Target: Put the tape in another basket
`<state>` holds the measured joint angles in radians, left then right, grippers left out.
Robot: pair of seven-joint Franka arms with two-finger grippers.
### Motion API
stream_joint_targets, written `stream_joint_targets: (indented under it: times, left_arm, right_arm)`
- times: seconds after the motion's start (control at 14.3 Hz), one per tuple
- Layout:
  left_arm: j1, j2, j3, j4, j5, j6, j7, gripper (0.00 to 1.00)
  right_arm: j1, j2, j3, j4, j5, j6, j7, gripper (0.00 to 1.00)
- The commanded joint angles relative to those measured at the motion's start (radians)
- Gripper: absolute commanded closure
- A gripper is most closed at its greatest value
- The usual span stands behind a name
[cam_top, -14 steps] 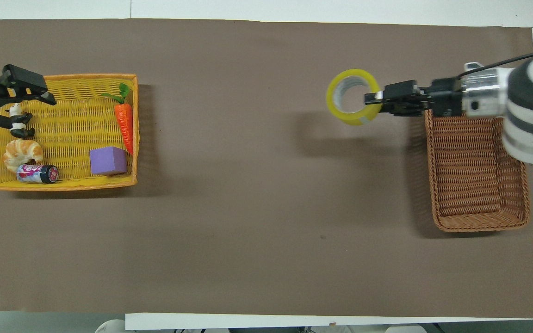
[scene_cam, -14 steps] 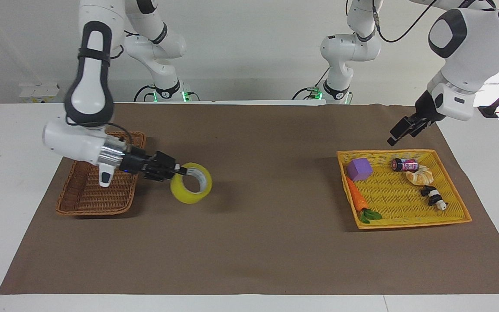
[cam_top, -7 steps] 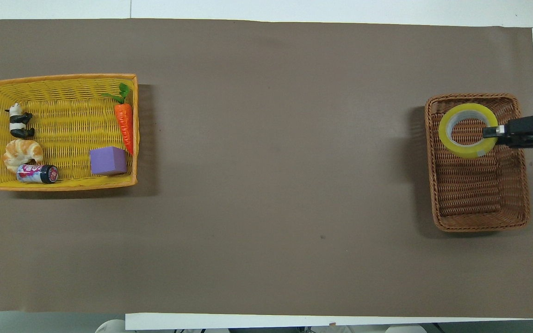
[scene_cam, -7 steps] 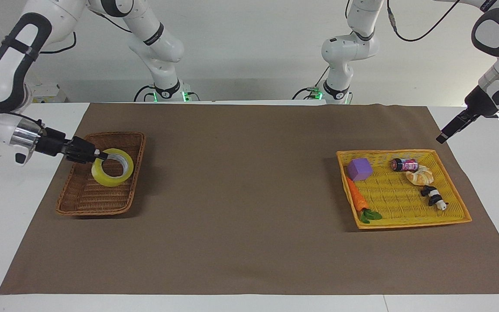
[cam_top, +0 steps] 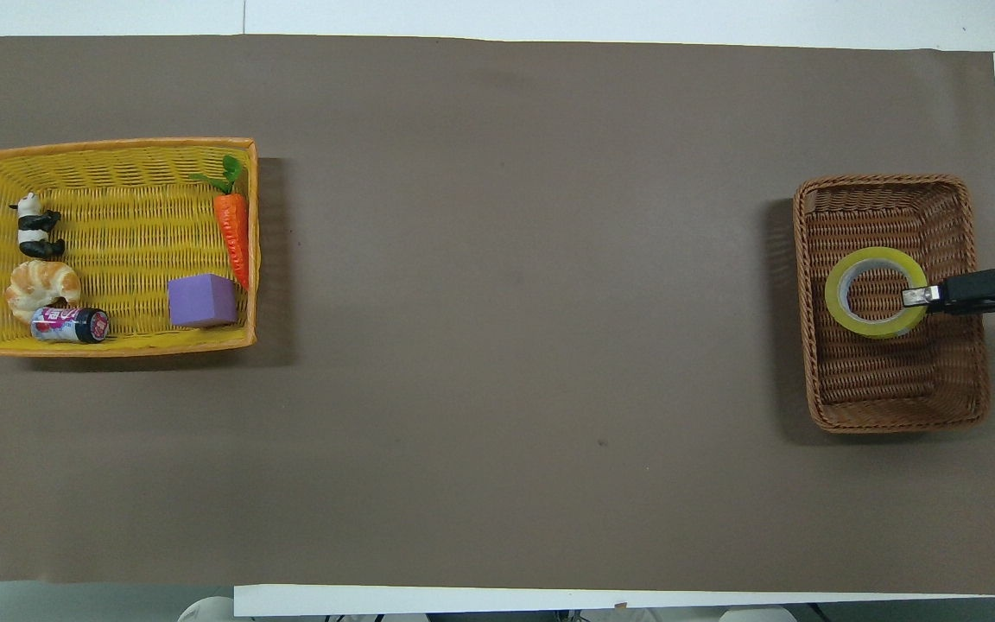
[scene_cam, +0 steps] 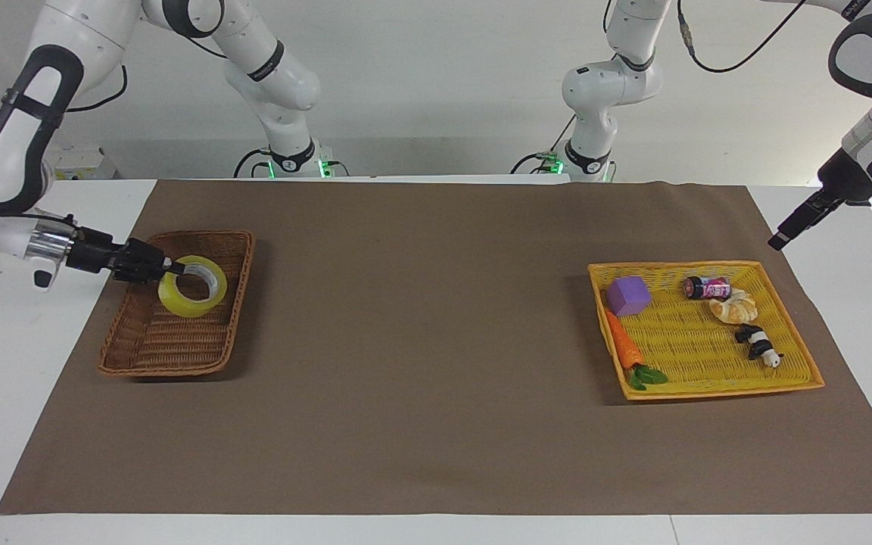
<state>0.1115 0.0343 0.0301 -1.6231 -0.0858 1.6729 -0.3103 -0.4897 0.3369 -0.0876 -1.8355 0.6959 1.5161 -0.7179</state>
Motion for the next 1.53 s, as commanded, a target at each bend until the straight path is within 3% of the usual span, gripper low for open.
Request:
stream_joint_targets:
  times: [0.0,0.28,0.42,0.49,0.56,0.63,0.84,1.12,1.33,1.47]
  left_arm:
    - [-0.015,-0.020,-0.010,-0.008,0.075,0.004,0.017,0.00]
    - [-0.042,-0.019,-0.012,0.054,0.106,-0.088,0.100,0.00]
    - [-0.042,-0.013,-0.013,0.101,0.107,-0.154,0.105,0.00]
    - [-0.042,-0.011,-0.013,0.121,0.113,-0.191,0.120,0.00]
    - [-0.042,-0.017,-0.013,0.121,0.121,-0.209,0.143,0.00]
    - [-0.039,-0.023,-0.013,0.121,0.124,-0.210,0.154,0.00]
    - [-0.033,-0.036,-0.015,0.114,0.123,-0.177,0.174,0.00]
    - [-0.044,-0.040,-0.012,0.068,0.121,-0.131,0.185,0.00]
    - [-0.042,-0.043,-0.012,0.063,0.121,-0.139,0.185,0.00]
    - [-0.039,-0.043,-0.012,0.063,0.121,-0.141,0.185,0.00]
  right_arm:
    - [-0.010,-0.012,0.009,-0.041,-0.019,0.032,-0.050,1.00]
    - [-0.023,-0.003,0.009,-0.047,-0.062,0.062,-0.078,0.98]
    - [-0.018,-0.003,0.011,-0.045,-0.085,0.079,-0.080,0.83]
    - [-0.015,-0.001,0.011,-0.041,-0.096,0.082,-0.081,0.53]
    - [-0.012,-0.001,0.011,-0.041,-0.104,0.099,-0.084,0.12]
    - [-0.010,-0.004,0.011,-0.039,-0.113,0.117,-0.104,0.00]
    - [0.028,-0.022,0.016,-0.019,-0.179,0.183,-0.161,0.00]
    - [0.146,-0.134,0.016,0.033,-0.433,0.297,-0.131,0.00]
    - [0.232,-0.249,0.019,0.036,-0.522,0.296,0.079,0.00]
    - [0.290,-0.337,0.023,0.039,-0.626,0.216,0.277,0.00]
